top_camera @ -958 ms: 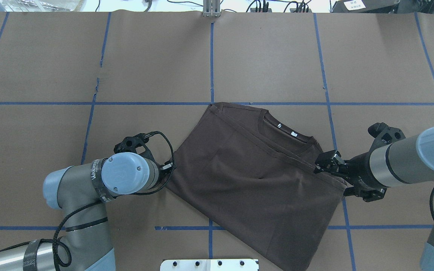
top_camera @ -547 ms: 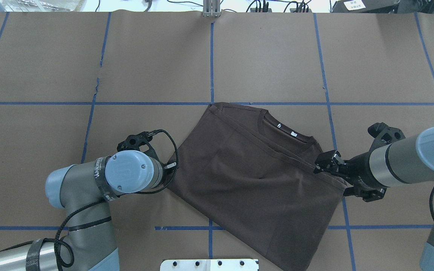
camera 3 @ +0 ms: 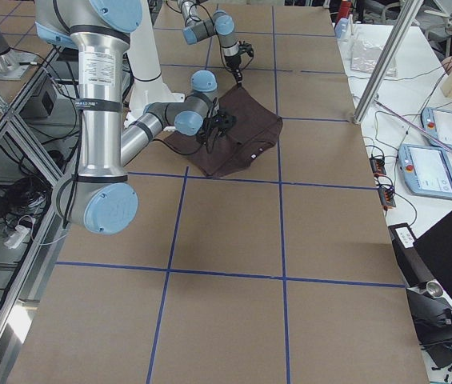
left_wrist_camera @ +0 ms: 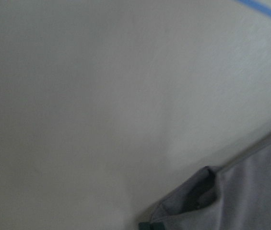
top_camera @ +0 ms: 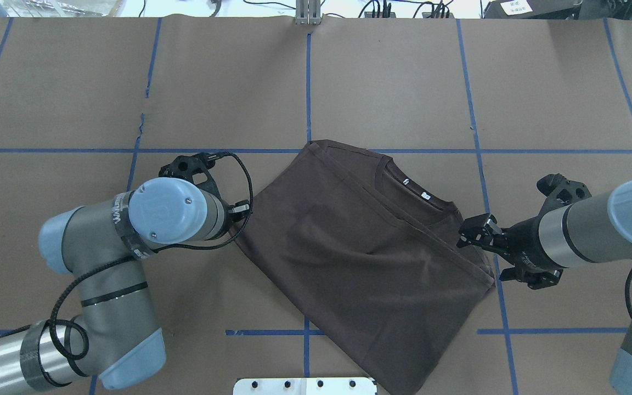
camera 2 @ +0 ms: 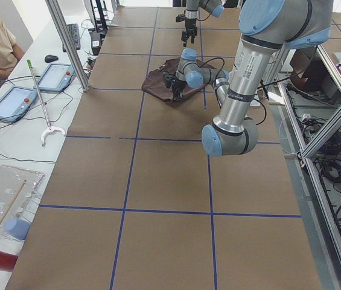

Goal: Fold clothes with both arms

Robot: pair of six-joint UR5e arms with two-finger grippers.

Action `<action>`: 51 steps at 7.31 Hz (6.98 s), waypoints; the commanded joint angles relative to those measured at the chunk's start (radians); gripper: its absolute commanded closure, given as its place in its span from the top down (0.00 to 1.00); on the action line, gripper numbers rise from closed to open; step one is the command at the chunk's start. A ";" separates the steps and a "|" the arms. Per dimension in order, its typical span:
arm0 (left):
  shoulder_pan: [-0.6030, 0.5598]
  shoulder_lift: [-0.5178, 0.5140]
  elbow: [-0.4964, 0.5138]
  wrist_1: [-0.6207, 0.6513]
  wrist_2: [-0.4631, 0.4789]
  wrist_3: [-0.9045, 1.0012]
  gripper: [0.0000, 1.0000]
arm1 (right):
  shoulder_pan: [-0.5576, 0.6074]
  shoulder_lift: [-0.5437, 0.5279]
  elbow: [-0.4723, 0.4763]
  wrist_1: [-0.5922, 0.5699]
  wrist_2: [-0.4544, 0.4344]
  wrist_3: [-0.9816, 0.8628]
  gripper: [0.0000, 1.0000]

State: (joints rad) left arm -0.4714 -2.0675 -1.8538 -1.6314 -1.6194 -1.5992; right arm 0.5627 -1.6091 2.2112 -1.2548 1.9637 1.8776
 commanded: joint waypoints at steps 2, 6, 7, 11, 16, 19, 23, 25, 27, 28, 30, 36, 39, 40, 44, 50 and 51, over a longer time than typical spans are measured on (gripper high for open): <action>-0.204 -0.064 0.269 -0.306 -0.042 0.114 0.00 | 0.051 0.043 -0.027 0.000 -0.002 0.000 1.00; -0.323 -0.408 0.893 -0.689 -0.093 0.150 0.21 | 0.072 0.130 -0.068 0.003 -0.011 0.002 1.00; -0.323 -0.408 0.894 -0.693 -0.093 0.154 0.41 | 0.074 0.185 -0.100 0.003 -0.022 0.003 1.00; -0.331 -0.059 0.387 -0.685 -0.209 0.120 0.50 | -0.128 0.308 -0.224 -0.002 -0.211 0.017 1.00; -0.317 0.023 0.335 -0.680 -0.261 0.094 0.52 | -0.238 0.415 -0.317 -0.156 -0.302 0.028 0.91; -0.319 0.023 0.332 -0.682 -0.277 0.096 0.52 | -0.259 0.416 -0.333 -0.164 -0.301 0.028 0.88; -0.319 0.024 0.323 -0.682 -0.283 0.096 0.52 | -0.264 0.417 -0.360 -0.160 -0.296 0.028 0.73; -0.319 0.035 0.302 -0.682 -0.289 0.096 0.52 | -0.267 0.417 -0.361 -0.163 -0.295 0.026 0.59; -0.319 0.058 0.269 -0.680 -0.289 0.096 0.52 | -0.273 0.416 -0.361 -0.164 -0.295 0.026 0.58; -0.320 0.059 0.265 -0.680 -0.289 0.096 0.52 | -0.274 0.416 -0.361 -0.164 -0.295 0.028 0.53; -0.320 0.059 0.265 -0.680 -0.289 0.096 0.51 | -0.273 0.416 -0.357 -0.164 -0.292 0.026 0.00; -0.313 0.093 0.200 -0.680 -0.324 0.023 0.51 | -0.262 0.402 -0.276 -0.182 -0.269 0.035 0.00; -0.166 0.136 0.046 -0.612 -0.291 -0.149 0.52 | -0.340 0.388 -0.133 -0.333 -0.269 0.095 0.00; -0.088 0.167 -0.041 -0.514 -0.230 -0.186 0.52 | -0.362 0.380 -0.122 -0.345 -0.270 0.115 0.00; 0.271 0.288 -0.139 -0.414 0.024 -0.404 0.54 | -0.366 0.365 -0.119 -0.347 -0.269 0.115 0.00; 0.353 0.277 -0.119 -0.375 0.061 -0.421 0.53 | -0.365 0.365 -0.107 -0.347 -0.269 0.115 0.00; 0.356 0.276 -0.113 -0.375 0.061 -0.421 0.52 | -0.365 0.365 -0.105 -0.347 -0.269 0.115 0.00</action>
State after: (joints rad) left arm -0.1199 -1.7899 -1.9726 -2.0066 -1.5584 -2.0208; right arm 0.1977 -1.2438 2.1044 -1.6011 1.6950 1.9927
